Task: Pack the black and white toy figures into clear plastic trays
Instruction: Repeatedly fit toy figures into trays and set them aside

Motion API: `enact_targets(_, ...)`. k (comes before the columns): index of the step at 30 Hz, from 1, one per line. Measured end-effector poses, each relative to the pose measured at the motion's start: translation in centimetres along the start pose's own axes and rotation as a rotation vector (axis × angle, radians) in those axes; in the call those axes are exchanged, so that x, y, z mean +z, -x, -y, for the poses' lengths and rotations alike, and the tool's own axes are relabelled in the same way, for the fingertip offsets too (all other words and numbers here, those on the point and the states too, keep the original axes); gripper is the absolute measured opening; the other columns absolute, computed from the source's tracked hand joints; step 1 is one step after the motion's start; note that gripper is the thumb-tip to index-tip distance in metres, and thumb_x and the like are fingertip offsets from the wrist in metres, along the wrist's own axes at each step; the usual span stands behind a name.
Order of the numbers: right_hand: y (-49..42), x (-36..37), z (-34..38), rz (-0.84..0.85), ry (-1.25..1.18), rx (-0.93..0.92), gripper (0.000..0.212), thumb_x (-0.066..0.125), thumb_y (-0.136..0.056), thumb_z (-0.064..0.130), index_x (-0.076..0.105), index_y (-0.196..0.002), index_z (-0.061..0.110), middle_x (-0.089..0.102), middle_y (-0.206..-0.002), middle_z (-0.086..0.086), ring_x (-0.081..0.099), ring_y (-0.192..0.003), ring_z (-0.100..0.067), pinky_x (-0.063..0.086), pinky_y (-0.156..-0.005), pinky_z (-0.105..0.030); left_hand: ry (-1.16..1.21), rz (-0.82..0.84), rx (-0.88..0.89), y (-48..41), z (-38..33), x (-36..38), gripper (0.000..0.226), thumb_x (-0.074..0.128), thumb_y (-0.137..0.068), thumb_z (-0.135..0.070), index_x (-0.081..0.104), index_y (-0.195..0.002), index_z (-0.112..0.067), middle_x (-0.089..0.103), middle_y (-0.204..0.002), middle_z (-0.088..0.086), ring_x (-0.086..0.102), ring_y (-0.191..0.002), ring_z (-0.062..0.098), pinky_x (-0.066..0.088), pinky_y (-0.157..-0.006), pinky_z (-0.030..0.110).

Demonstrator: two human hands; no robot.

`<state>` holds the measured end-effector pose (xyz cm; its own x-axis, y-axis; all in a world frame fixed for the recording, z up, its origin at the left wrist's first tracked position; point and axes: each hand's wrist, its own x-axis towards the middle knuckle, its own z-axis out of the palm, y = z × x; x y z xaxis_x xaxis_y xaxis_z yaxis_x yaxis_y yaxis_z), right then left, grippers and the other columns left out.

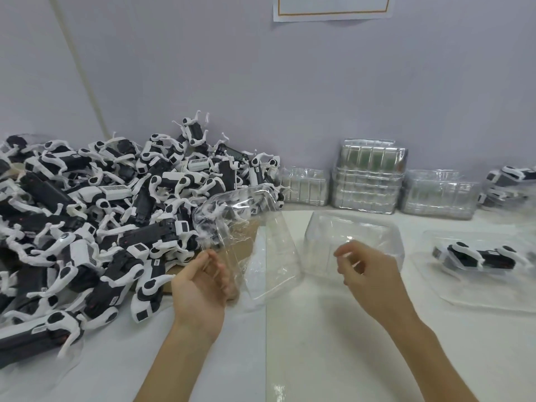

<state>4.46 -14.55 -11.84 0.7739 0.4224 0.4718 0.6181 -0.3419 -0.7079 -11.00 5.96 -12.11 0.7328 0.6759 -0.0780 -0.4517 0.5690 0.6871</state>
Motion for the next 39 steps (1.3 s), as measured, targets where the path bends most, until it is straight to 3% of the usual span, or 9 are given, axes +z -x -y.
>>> enact_targets(3, 0.2, 0.6, -1.6, 0.369, 0.374, 0.122, 0.035, 0.056, -0.099, 0.025, 0.052, -0.132, 0.034, 0.039, -0.155, 0.007, 0.032, -0.145, -0.018, 0.027, -0.112, -0.026, -0.003, 0.011, -0.024, -0.1, 0.0, -0.1, 0.012, 0.057, -0.076, -0.027, 0.063, -0.067, -0.021, 0.051, -0.059, -0.006, 0.039, -0.045, 0.012, 0.029, -0.038, 0.021)
enact_targets(5, 0.1, 0.3, -2.0, 0.491, 0.429, 0.151, 0.048, 0.048, -0.103, 0.03, 0.035, -0.149, 0.032, 0.012, -0.165, 0.006, 0.007, -0.153, -0.016, 0.013, -0.12, -0.037, 0.0, 0.043, -0.028, -0.1, 0.1, -0.1, 0.014, 0.056, -0.078, -0.027, 0.062, -0.067, -0.021, 0.05, -0.059, -0.006, 0.038, -0.045, 0.012, 0.028, -0.041, 0.022)
enact_targets(10, 0.3, 0.2, 0.2, 0.337, -0.288, 0.25, 0.018, 0.055, -0.093, 0.051, 0.059, -0.111, 0.052, 0.064, -0.122, 0.022, 0.063, -0.11, 0.0, 0.046, -0.088, -0.021, 0.021, 0.066, -0.06, 0.0, 0.5, -0.1, 0.011, 0.055, -0.077, -0.025, 0.061, -0.069, -0.02, 0.05, -0.064, -0.005, 0.041, -0.051, 0.013, 0.028, -0.046, 0.023)
enact_targets(15, 1.3, 1.9, 2.0, 0.501, -0.488, 0.3, 0.032, 0.065, -0.089, 0.044, 0.058, -0.121, 0.04, 0.07, -0.111, 0.013, 0.069, -0.099, -0.007, 0.052, -0.083, -0.026, 0.022, 0.123, -0.137, 0.6, 0.8, 0.2, 0.016, 0.049, -0.079, -0.018, 0.061, -0.069, -0.015, 0.059, -0.066, 0.001, 0.056, -0.055, 0.017, 0.049, -0.049, 0.025)
enact_targets(18, 0.8, 1.7, 2.5, 0.208, -0.537, 0.347, 0.017, 0.064, -0.092, 0.014, 0.068, -0.106, 0.022, 0.074, -0.098, -0.004, 0.071, -0.085, -0.019, 0.051, -0.074, -0.03, -0.161, 0.147, -0.072, 0.6, 0.9, 0.6, 0.013, 0.047, -0.08, -0.011, 0.059, -0.075, -0.011, 0.062, -0.072, 0.007, 0.062, -0.058, 0.022, 0.05, -0.051, 0.027)
enact_targets(22, -0.2, -0.6, 1.9, -0.086, -0.594, 0.357, 0.012, 0.064, -0.089, 0.01, 0.071, -0.096, 0.016, 0.076, -0.093, -0.001, 0.067, -0.083, -0.014, 0.044, -0.075, -0.032, -0.421, -0.005, 0.157, 0.3, 1.4, 0.9, 0.021, 0.051, -0.088, 0.003, 0.059, -0.099, -0.013, 0.07, -0.075, 0.004, 0.066, -0.06, 0.023, 0.05, -0.047, 0.026)
enact_targets(29, -1.2, -2.3, -1.3, 0.106, -0.345, 0.489, 0.016, 0.06, -0.093, 0.015, 0.076, -0.094, 0.016, 0.076, -0.089, -0.001, 0.063, -0.082, -0.018, 0.042, -0.072, -0.026, -0.069, -0.17, 0.034, -0.6, 0.0, 0.1, 0.028, 0.054, -0.097, -0.041, 0.055, -0.109, -0.015, 0.07, -0.085, 0.004, 0.068, -0.06, 0.018, 0.056, -0.051, 0.026)
enact_targets(33, -1.0, -1.8, -2.4, 0.172, -0.197, 0.525, 0.007, 0.066, -0.092, 0.028, 0.073, -0.09, 0.027, 0.072, -0.096, 0.005, 0.064, -0.085, -0.016, 0.046, -0.073, -0.031, 0.295, 0.038, -0.049, -1.1, -3.1, -1.5, 0.055, 0.051, -0.093, -0.059, 0.059, -0.111, -0.008, 0.07, -0.096, 0.005, 0.071, -0.074, 0.019, 0.059, -0.063, 0.028)
enact_targets(39, -1.0, -1.7, -2.3, 0.063, -0.189, 0.47, 0.006, 0.068, -0.09, 0.028, 0.07, -0.091, 0.034, 0.069, -0.1, 0.008, 0.066, -0.083, -0.013, 0.043, -0.068, -0.029, 0.692, 0.096, -0.141, -2.5, -6.4, -3.0, 0.056, 0.04, -0.103, -0.048, 0.061, -0.102, 0.004, 0.066, -0.09, 0.006, 0.068, -0.064, 0.014, 0.056, -0.054, 0.019)
